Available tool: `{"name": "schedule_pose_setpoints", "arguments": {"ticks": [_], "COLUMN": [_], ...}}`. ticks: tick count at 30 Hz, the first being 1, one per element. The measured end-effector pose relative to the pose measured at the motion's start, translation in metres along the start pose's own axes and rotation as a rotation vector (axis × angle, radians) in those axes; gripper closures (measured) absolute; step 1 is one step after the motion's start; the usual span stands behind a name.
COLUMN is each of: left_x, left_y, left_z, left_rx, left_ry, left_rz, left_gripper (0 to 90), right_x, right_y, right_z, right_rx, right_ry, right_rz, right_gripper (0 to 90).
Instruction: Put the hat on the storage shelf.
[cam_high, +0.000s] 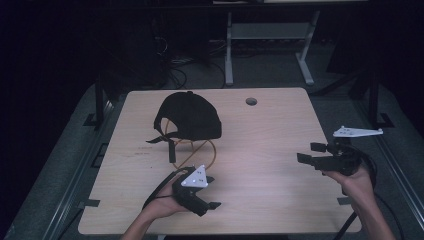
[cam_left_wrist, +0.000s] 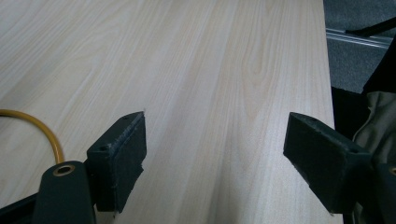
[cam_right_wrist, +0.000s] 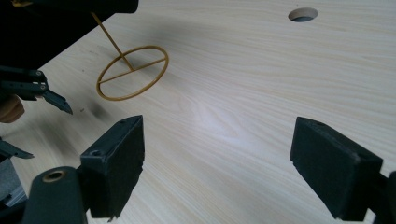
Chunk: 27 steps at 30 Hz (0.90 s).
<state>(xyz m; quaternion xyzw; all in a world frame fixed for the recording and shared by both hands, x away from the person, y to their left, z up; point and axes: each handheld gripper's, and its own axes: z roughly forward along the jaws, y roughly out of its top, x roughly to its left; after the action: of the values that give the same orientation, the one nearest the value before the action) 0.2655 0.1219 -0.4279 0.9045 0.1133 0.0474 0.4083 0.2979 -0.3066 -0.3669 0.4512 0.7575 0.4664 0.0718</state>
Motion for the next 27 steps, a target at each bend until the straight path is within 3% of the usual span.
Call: {"name": "schedule_pose_setpoints", "arguments": {"ticks": [22,27], "left_x": [0.001,0.001], "left_y": [-0.001,0.0], "left_z": [-0.001,-0.001], "left_rx": [-0.006,-0.019], "left_ry": [0.003,0.002], "left_rz": [-0.007,-0.024], "left_gripper": [21.3,21.4], "right_x": [-0.004,-0.003], "right_y": [-0.042,-0.055], "right_z": [-0.011,-0.012], "right_rx": [0.003,0.006], "right_ry": [-0.032,-0.036], "right_rz": [0.026,0.03], "right_gripper": [17.3,17.2]}}
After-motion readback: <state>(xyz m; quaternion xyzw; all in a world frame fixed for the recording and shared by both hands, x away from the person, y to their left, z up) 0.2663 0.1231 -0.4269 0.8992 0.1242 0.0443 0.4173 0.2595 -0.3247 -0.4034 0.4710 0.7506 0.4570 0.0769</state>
